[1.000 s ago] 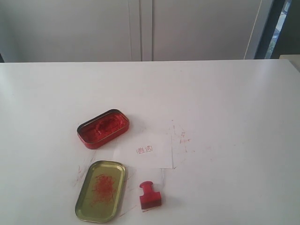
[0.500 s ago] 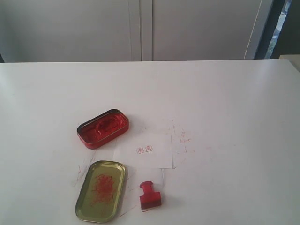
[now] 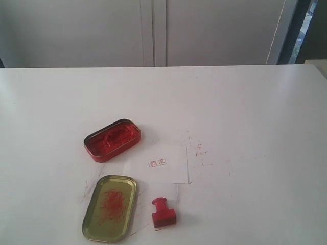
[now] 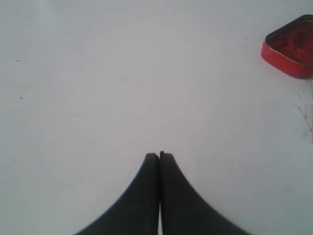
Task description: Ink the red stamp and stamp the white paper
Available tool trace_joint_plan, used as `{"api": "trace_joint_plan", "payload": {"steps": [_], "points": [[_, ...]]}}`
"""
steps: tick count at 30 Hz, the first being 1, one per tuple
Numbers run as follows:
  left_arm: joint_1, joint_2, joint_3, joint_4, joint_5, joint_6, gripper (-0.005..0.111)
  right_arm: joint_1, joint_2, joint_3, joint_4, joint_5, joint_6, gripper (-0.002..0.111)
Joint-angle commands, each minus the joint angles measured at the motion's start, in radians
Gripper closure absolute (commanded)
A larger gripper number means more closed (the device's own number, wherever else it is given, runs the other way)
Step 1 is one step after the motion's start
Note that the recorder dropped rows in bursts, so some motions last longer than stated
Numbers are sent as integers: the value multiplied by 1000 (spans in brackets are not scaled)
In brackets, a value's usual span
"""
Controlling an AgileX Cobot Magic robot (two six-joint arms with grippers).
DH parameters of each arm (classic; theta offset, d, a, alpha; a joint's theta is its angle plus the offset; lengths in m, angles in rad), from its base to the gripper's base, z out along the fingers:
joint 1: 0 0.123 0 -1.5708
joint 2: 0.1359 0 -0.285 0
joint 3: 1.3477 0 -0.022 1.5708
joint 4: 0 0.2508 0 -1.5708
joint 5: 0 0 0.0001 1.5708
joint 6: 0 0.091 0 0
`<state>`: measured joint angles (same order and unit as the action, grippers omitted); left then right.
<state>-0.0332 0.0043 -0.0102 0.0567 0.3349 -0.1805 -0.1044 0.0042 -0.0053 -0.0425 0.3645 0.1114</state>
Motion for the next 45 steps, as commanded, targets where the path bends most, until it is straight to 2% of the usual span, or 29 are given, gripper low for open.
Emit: {"api": "trace_joint_plan", "payload": {"steps": [1, 5, 12, 45], "points": [[1, -4, 10, -7, 8, -4, 107, 4, -4, 5, -2, -15, -1, 108], [1, -4, 10, -23, 8, 8, 107, 4, -4, 5, -2, -15, -1, 108], [1, -4, 10, -151, 4, 173, 107, 4, -4, 5, -2, -15, -1, 108], [1, -4, 10, -115, 4, 156, 107, 4, -4, 5, -2, -15, -1, 108]]}}
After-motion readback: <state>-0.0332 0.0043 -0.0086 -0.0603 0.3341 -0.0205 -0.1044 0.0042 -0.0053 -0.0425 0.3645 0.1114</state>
